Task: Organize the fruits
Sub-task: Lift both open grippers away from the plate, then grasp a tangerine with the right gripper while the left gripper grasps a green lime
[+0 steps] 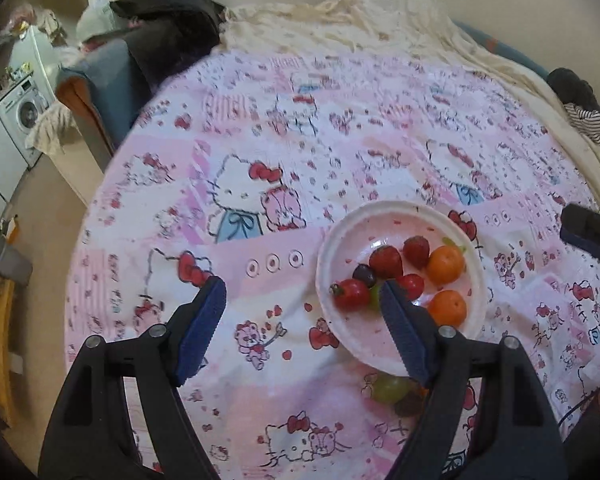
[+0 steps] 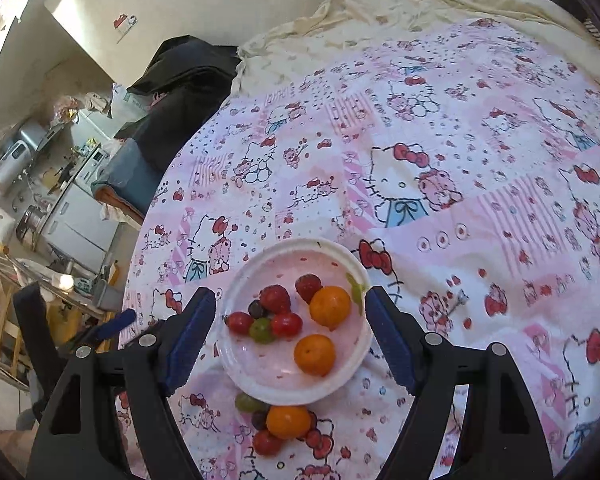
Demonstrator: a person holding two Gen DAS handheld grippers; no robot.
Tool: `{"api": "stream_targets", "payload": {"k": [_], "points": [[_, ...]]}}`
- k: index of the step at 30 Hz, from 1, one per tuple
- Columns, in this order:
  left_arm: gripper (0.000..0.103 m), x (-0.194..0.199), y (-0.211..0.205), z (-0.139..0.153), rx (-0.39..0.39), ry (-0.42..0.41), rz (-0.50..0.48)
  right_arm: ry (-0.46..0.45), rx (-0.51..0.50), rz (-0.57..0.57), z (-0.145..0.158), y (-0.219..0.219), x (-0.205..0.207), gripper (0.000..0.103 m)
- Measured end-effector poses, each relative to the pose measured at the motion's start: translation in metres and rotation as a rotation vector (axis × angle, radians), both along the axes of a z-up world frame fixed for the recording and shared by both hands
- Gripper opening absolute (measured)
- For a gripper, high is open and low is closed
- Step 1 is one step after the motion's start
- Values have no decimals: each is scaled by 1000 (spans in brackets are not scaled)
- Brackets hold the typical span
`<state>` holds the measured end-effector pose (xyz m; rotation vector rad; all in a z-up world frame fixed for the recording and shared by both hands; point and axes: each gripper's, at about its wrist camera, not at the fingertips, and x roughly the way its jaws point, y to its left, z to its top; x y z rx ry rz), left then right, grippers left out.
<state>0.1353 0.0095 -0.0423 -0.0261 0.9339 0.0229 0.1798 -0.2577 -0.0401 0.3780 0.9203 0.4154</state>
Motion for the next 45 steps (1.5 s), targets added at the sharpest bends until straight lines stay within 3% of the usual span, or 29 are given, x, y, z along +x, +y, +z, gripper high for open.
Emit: {"api": "stream_targets", "payload": {"k": [3, 6, 14, 26, 37, 40, 45], "points": [[92, -10, 7, 5, -47, 0, 16, -16, 3, -29, 3, -6, -15, 82], [94, -18, 8, 8, -83, 10, 0, -72, -16, -54, 11, -8, -31, 100], [94, -45, 10, 15, -86, -14, 3, -45, -7, -63, 5, -9, -68, 101], [94, -72, 15, 3, -57, 48, 23, -39, -65, -83, -2, -12, -94, 101], [94, -82, 29, -5, -43, 96, 99, 116, -27, -54, -36, -7, -85, 101], [94, -81, 31, -10, -44, 116, 115, 180, 5, -27, -49, -2, -80, 97], [94, -77, 31, -18, -84, 151, 121, 278, -2, 50, -73, 17, -71, 74]]}}
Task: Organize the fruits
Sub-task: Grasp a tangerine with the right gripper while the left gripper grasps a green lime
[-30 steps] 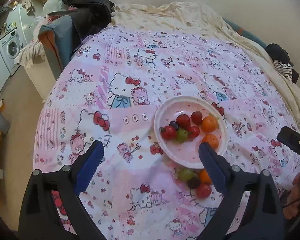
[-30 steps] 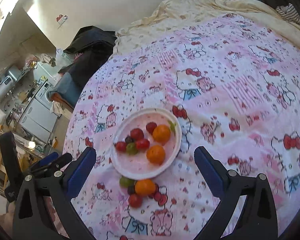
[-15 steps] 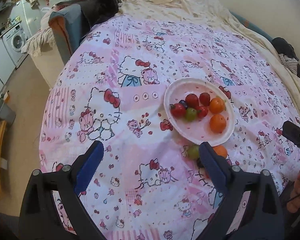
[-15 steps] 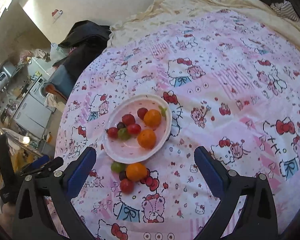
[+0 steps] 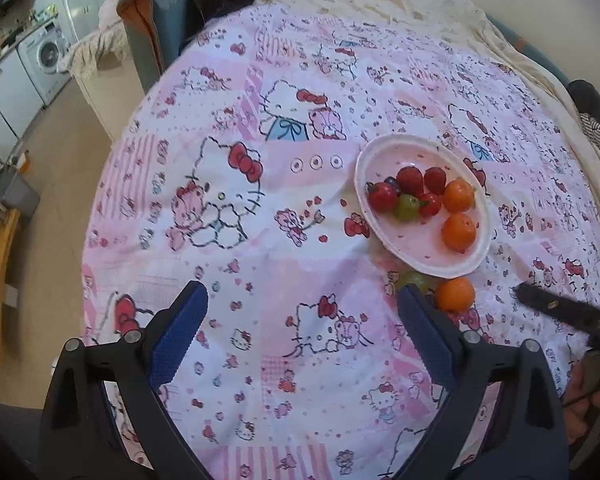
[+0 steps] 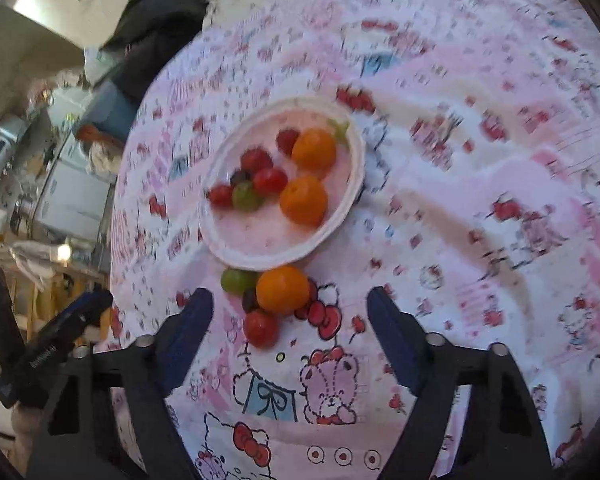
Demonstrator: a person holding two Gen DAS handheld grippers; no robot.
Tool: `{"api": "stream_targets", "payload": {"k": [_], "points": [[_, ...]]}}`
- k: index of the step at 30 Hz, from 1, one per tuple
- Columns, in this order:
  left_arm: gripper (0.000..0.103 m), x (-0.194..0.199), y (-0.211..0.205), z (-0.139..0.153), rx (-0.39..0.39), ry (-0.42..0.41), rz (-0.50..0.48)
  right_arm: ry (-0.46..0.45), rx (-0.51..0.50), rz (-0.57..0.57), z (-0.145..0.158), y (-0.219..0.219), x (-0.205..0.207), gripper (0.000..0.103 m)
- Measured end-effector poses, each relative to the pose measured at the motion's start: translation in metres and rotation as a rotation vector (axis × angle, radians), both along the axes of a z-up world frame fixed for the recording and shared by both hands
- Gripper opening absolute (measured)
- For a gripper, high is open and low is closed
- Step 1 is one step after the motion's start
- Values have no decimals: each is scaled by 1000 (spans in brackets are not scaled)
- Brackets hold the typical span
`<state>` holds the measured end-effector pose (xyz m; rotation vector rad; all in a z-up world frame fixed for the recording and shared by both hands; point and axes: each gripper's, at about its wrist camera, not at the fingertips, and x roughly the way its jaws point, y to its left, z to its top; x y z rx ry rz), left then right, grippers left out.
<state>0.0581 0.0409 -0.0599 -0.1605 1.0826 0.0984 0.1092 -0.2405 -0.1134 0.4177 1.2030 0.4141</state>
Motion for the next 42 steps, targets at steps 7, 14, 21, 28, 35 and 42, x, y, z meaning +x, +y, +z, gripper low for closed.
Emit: {"api": "stream_targets", "payload": {"k": [7, 14, 21, 28, 35, 42], "points": [[94, 9, -10, -6, -27, 25, -10, 113, -24, 53, -37, 30, 19, 68], [94, 13, -13, -6, -3, 21, -28, 151, -68, 88, -59, 52, 36, 56], [94, 13, -11, -13, -15, 45, -19, 137, -55, 93, -55, 46, 34, 45], [80, 13, -19, -22, -23, 61, -71, 109, -12, 7, -38, 16, 23, 45], [63, 18, -54, -46, -83, 120, -209, 58, 56, -92, -11, -20, 12, 45], [63, 44, -80, -62, -138, 147, -212, 45, 102, -136, -3, -35, 15, 45]]}}
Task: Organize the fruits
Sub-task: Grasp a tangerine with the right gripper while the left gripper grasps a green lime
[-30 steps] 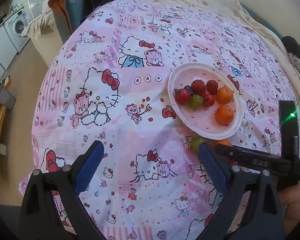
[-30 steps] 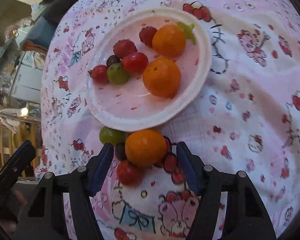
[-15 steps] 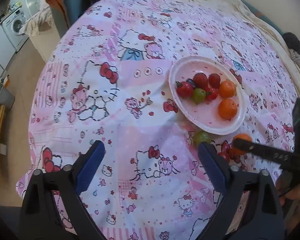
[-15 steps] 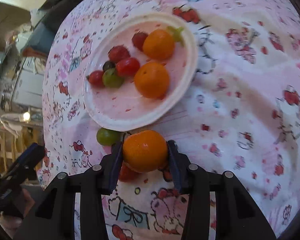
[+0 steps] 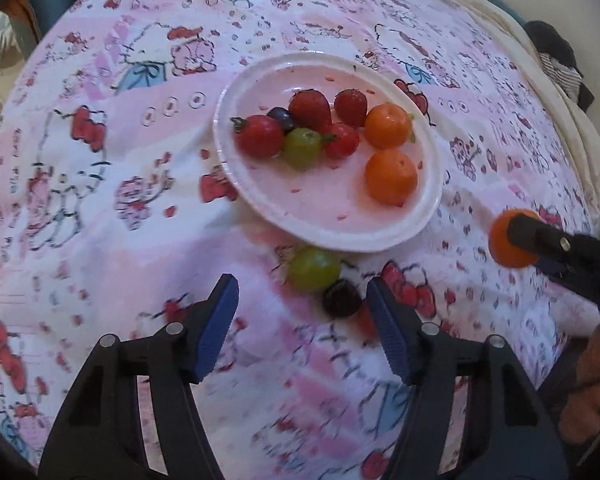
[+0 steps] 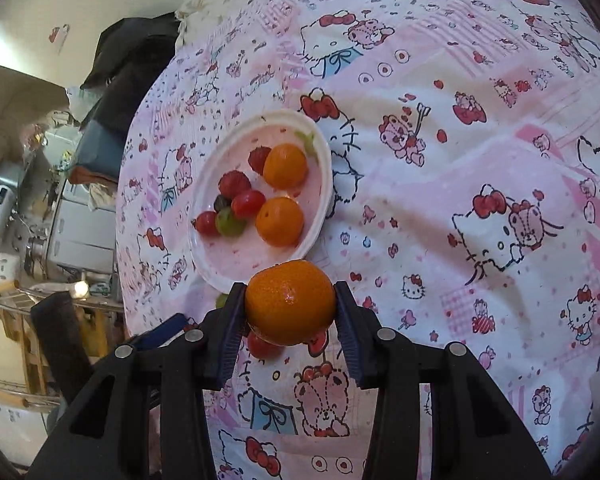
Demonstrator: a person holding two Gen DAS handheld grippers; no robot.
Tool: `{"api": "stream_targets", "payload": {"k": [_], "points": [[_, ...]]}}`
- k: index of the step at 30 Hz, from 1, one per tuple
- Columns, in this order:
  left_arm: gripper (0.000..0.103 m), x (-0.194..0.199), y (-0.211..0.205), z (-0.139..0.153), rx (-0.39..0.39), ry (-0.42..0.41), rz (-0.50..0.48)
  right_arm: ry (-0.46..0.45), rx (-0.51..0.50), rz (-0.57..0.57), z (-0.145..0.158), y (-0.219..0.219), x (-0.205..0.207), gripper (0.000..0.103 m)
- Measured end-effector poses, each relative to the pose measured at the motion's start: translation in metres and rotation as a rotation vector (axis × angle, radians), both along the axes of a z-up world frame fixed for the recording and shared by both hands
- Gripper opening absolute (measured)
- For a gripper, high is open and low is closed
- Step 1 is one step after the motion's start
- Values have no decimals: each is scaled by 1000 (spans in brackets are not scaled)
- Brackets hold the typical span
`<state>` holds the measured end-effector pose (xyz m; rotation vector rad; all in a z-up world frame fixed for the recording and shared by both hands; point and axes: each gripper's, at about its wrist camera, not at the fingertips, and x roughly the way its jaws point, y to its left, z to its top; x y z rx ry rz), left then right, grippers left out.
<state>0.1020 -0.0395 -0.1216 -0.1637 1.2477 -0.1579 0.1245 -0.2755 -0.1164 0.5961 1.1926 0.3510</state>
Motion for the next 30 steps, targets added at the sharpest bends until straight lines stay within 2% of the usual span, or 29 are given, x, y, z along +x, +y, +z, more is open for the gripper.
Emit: {"api": "stream_targets", "payload": {"k": [2, 4, 13, 15, 17, 18, 19, 25, 30], "points": [[61, 6, -6, -8, 7, 12, 14, 2, 10, -4, 0, -1, 2, 45], [53, 11, -12, -16, 20, 28, 12, 4, 18, -6, 0, -1, 2, 45], [50, 19, -29, -30, 89, 27, -14, 2, 35, -1, 0, -1, 5, 45], [42, 19, -31, -31, 119, 18, -5, 1, 38, -8, 1, -3, 5, 45], [39, 17, -31, -30, 121, 1, -6, 0, 37, -16, 1, -4, 4, 45], [31, 17, -31, -30, 120, -6, -8, -1, 37, -19, 2, -5, 3, 45], [28, 16, -31, -31, 130, -14, -10, -2, 36, -20, 2, -5, 3, 45], [27, 3, -18, -21, 70, -17, 9, -24, 40, -17, 9, -3, 1, 45], [27, -16, -8, -4, 75, -20, 17, -32, 39, -13, 13, -3, 0, 45]]}}
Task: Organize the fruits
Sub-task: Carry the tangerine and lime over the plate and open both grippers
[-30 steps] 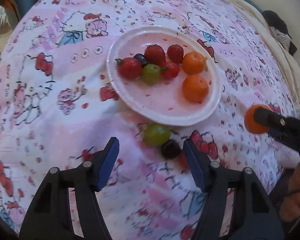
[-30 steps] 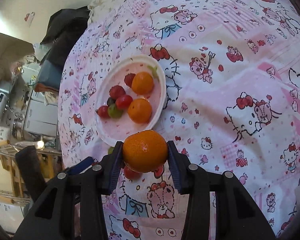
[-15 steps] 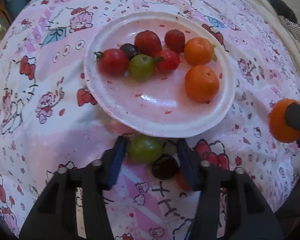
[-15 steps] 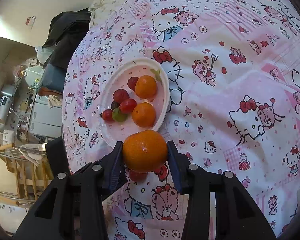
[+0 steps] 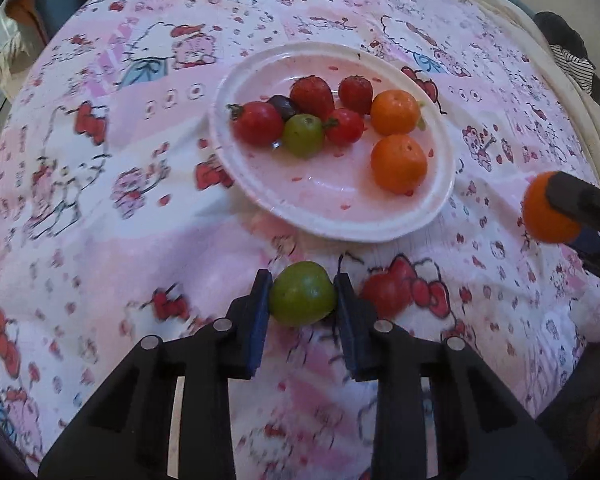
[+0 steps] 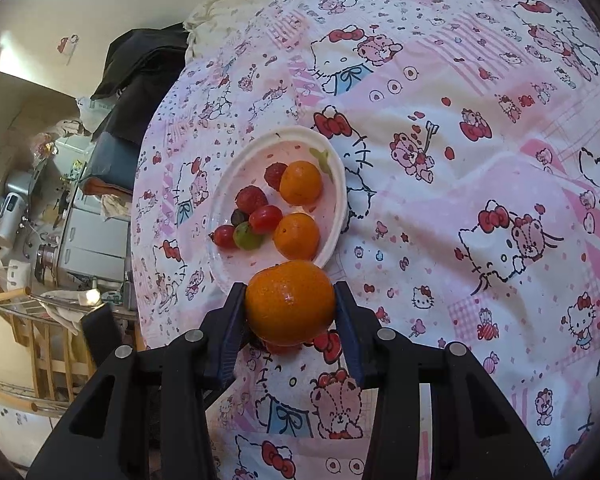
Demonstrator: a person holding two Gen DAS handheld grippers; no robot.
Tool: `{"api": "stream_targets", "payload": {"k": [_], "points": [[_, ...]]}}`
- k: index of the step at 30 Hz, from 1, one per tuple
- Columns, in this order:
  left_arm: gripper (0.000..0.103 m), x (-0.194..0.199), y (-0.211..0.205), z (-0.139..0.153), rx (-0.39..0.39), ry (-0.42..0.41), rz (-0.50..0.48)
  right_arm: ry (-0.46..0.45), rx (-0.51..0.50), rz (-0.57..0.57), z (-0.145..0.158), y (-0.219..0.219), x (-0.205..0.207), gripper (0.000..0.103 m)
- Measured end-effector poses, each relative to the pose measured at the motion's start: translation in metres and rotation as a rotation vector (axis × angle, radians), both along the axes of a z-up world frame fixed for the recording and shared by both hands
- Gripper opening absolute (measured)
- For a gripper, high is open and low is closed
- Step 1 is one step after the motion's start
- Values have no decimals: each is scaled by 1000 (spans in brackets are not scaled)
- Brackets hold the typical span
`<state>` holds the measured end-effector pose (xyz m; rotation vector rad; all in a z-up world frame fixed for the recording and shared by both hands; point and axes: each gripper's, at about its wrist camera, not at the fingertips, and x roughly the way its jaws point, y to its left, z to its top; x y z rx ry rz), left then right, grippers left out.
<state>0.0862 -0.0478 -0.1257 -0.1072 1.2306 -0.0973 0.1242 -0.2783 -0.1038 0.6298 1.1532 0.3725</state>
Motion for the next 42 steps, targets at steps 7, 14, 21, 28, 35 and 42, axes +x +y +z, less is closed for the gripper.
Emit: {"api": "stream_targets", "payload": {"k": [7, 14, 21, 28, 35, 42], "points": [[27, -24, 32, 29, -47, -29, 63, -3, 9, 3, 3, 1, -5, 45], [27, -18, 52, 67, -20, -127, 83, -25, 31, 16, 12, 4, -6, 45], [27, 17, 56, 86, 28, -191, 45, -78, -12, 50, 25, 16, 21, 45], [27, 64, 47, 79, 58, -200, 9, -89, -27, 60, 27, 19, 60, 45], [27, 106, 36, 45, 73, -169, -48, -28, -90, 96, -1, 23, 94, 45], [28, 131, 30, 18, 80, -128, -86, 28, -115, 126, -28, 29, 105, 45]]}}
